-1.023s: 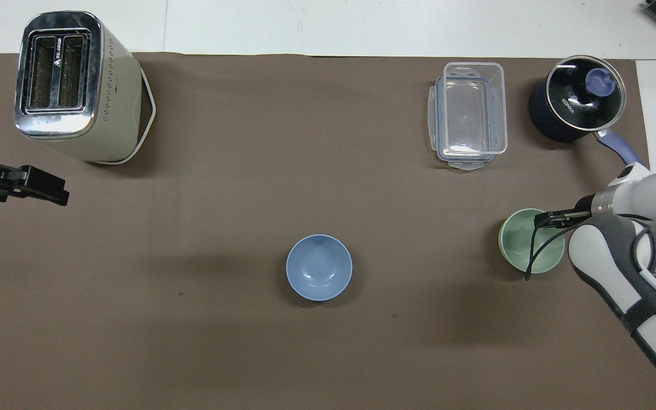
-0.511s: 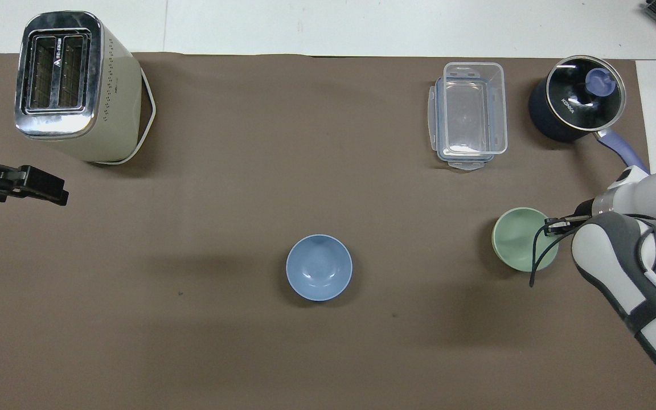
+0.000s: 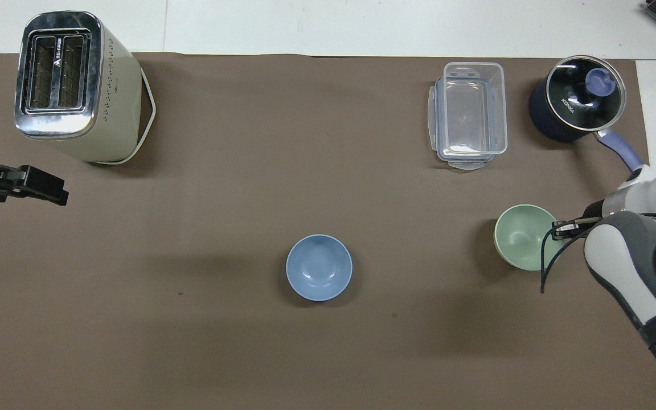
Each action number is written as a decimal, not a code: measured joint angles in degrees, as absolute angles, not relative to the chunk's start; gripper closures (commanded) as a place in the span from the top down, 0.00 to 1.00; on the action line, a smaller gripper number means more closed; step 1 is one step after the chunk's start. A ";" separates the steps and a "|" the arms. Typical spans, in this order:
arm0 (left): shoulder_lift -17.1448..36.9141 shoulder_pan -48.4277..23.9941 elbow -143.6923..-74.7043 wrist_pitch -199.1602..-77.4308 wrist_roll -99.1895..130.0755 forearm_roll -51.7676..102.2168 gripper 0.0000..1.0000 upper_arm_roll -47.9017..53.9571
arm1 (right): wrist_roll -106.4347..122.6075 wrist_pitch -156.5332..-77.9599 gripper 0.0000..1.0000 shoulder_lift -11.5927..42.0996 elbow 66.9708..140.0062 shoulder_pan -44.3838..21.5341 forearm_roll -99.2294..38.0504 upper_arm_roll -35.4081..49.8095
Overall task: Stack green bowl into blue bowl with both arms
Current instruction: 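Carry the green bowl with the right gripper toward the blue bowl, then lower the green bowl into the blue bowl with the right gripper, then open the right gripper and withdraw it away from the bowls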
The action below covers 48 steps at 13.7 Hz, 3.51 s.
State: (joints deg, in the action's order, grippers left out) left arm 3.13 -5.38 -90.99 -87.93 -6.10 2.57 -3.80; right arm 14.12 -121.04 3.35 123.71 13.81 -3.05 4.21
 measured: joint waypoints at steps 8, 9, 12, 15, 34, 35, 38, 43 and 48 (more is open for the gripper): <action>3.13 -5.38 -90.99 -87.93 -6.10 2.57 1.00 -3.80 | 7.13 -116.57 0.00 -4.71 123.35 4.58 -5.35 6.08; 3.13 -5.38 -90.99 -87.93 -6.10 2.57 1.00 -3.80 | 3.69 -116.56 0.00 -5.26 123.29 1.58 -5.37 6.21; 3.13 -5.38 -90.99 -87.93 -6.10 2.57 1.00 -3.80 | -7.26 -116.69 0.00 -5.62 122.62 -7.32 -5.40 6.53; 3.13 -5.38 -90.99 -87.93 -6.10 2.57 1.00 -3.80 | -16.38 -117.27 0.00 -5.47 121.54 -15.28 -5.42 6.73; 3.13 -5.38 -90.99 -87.93 -6.10 2.57 1.00 -3.80 | -28.03 -132.61 0.00 6.23 121.80 -27.89 -5.47 6.73; 3.13 -5.38 -90.99 -87.93 -6.10 2.57 1.00 -3.80 | -28.03 -132.67 0.00 6.37 121.80 -27.89 -5.47 6.72; 3.13 -5.37 -90.99 -87.93 -6.10 2.57 1.00 -3.80 | -28.04 -132.67 0.00 6.77 121.84 -27.89 -5.47 6.72; 3.13 -5.37 -90.99 -87.93 -6.10 2.57 1.00 -3.80 | -28.04 -132.89 0.00 7.37 122.26 -27.89 -5.48 6.72; 3.13 -5.37 -90.99 -87.93 -6.10 2.57 1.00 -3.80 | -28.04 -135.38 0.21 8.28 122.46 -28.07 -5.48 6.72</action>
State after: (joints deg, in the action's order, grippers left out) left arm 3.13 -5.37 -90.99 -87.93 -6.10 2.57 -3.80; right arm -28.04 -135.38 8.28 122.46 -28.07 -5.48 6.72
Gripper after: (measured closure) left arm 0.000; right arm 0.960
